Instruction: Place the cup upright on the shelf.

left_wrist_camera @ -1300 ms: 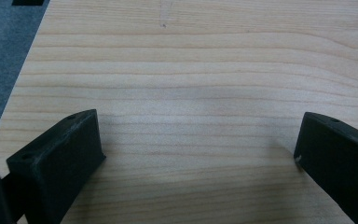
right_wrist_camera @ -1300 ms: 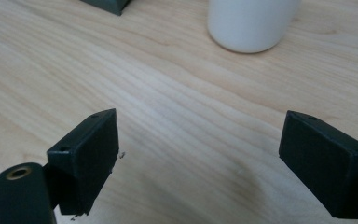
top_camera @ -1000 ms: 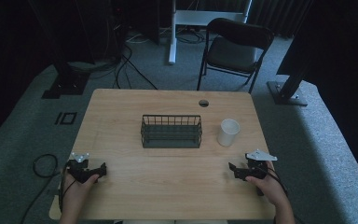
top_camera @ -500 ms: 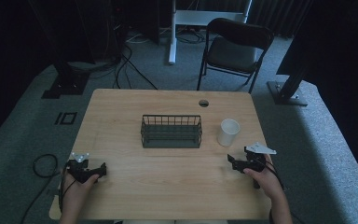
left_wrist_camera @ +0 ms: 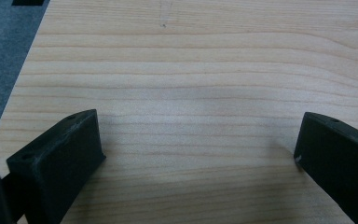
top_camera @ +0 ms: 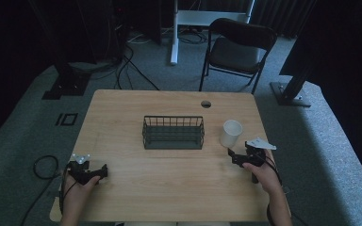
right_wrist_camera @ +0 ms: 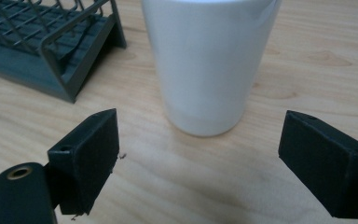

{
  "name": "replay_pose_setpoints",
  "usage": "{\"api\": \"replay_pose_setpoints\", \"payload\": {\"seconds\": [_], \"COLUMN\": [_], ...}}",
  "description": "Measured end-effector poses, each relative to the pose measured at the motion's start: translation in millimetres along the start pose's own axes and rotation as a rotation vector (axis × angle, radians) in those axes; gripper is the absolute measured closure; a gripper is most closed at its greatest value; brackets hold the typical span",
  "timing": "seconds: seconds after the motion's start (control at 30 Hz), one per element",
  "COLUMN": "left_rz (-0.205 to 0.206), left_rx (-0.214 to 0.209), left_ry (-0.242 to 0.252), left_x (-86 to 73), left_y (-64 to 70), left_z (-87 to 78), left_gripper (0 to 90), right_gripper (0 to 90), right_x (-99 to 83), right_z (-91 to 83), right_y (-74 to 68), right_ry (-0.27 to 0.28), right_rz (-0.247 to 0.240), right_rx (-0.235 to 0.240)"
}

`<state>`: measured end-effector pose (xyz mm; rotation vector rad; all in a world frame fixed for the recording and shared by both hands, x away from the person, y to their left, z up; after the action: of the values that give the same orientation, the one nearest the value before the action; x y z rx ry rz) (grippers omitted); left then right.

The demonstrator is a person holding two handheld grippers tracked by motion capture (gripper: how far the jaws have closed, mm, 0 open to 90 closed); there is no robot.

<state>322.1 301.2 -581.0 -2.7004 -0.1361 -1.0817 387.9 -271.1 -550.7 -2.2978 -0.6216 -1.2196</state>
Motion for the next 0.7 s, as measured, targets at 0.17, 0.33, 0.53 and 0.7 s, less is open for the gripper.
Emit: {"api": "replay_pose_setpoints", "payload": {"seconds": [0.17,0.33,0.53,0.7], "left_rz": [0.001,0.001,0.001,0.001], "left_rx": [0.0,0.0,0.0,0.0], "left_ry": [0.0,-0.001,-0.001,-0.001], "left_x": [0.0,0.0,0.0,0.0], "left_y": [0.0,-0.1,-0.1,-0.1], "left_z": [0.0,0.0,0.0,0.0], "left_gripper": [1.1,1.1,1.1,1.1], "right_gripper": [11.9,11.9,11.9,11.9], "right_x": [4.1,12.0,19.9,24.2], "right_z": [4.5,8.8,12.9,15.8], "right_y": [2.3,4.7,5.2,5.7], "right_ry": [0.014,0.029,0.04,0.058], "right_rz": [0.006,0.003,-0.009,-0.004], "right_rx": [-0.006,-0.017,-0.018,-0.021]}}
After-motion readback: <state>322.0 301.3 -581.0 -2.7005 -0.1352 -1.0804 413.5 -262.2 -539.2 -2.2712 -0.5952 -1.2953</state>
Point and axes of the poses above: each handheld gripper's, and its own axes: z roughly forward along the jaws, x roughly out of its top, y roughly to its right, the point moved 4 cm from there along z, roughly forward along the jaws, and after that the axes turned 14 degrees about x, right-handed, at the moved point
